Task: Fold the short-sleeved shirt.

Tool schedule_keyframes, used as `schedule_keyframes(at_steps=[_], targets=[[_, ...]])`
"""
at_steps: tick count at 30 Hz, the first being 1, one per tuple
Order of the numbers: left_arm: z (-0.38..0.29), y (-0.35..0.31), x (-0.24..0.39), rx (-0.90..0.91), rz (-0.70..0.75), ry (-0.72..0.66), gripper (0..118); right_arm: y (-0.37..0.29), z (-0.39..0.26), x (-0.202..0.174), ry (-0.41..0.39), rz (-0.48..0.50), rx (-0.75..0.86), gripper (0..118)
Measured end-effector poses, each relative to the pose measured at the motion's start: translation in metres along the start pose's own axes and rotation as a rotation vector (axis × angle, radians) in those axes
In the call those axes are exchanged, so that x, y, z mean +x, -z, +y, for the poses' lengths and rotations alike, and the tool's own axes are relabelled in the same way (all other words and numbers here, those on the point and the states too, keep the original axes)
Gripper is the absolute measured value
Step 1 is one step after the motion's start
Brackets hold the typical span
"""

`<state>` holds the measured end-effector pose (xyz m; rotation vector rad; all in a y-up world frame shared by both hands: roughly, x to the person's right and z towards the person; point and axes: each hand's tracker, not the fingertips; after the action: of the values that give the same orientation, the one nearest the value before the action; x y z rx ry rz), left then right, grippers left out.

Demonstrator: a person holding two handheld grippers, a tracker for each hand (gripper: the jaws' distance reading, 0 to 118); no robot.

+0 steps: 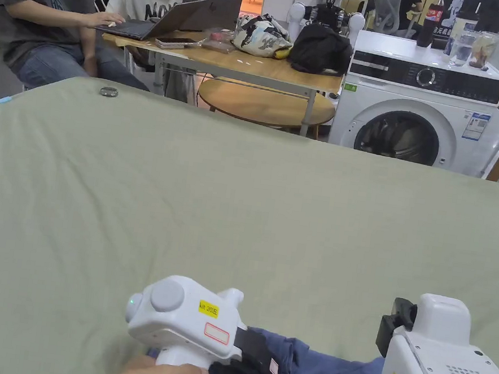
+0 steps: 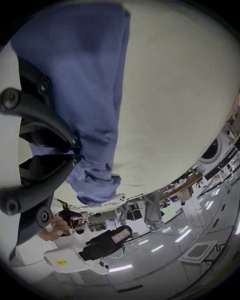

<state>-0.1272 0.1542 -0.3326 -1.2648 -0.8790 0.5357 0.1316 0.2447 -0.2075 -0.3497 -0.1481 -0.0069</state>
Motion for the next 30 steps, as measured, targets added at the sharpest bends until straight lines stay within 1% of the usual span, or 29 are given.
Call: schedule_keyframes(at_steps=[2,4,6,10,11,14,17,20,23,28,29,30], targets=[[0.0,0.011,-0.006,-0.015,0.003,-0.01,0,0.0,0.0,0.001,-0.001,-0.003,-0.001,0],[0.001,0.014,-0.01,0.001,-0.008,-0.04,0,0.001,-0.001,0.003,0.001,-0.007,-0.002,0],[0.003,0.015,-0.007,-0.002,-0.013,-0.034,0,0.001,-0.001,0.004,0.006,-0.008,-0.004,0],[0.007,0.0,0.001,-0.013,-0.02,-0.039,0,0.001,-0.002,0.005,0.007,-0.014,0.003,0],[0.008,-0.008,0.004,-0.005,-0.027,-0.033,9,0.001,-0.002,0.005,0.008,-0.017,0.008,0],[0.015,-0.044,0.004,0.048,-0.062,0.006,44,-0.002,0.0,0.006,0.023,-0.021,0.034,0],[0.015,-0.092,0.004,0.149,-0.04,0.026,59,-0.004,0.003,0.007,0.038,-0.023,0.068,0],[0.013,-0.129,-0.012,0.21,0.035,0.039,64,-0.005,0.006,0.006,0.047,-0.023,0.097,0],[0.006,-0.15,-0.036,0.193,0.079,0.027,65,-0.004,0.009,0.004,0.052,-0.017,0.101,0],[-0.005,-0.144,-0.093,0.176,0.051,-0.136,65,-0.003,0.011,-0.002,0.062,-0.013,0.083,0],[-0.005,-0.138,-0.103,0.173,0.047,-0.154,65,-0.003,0.012,-0.003,0.078,-0.012,0.076,0],[-0.007,-0.133,-0.112,0.163,0.038,-0.166,65,-0.004,0.012,-0.001,0.109,0.013,0.074,0]])
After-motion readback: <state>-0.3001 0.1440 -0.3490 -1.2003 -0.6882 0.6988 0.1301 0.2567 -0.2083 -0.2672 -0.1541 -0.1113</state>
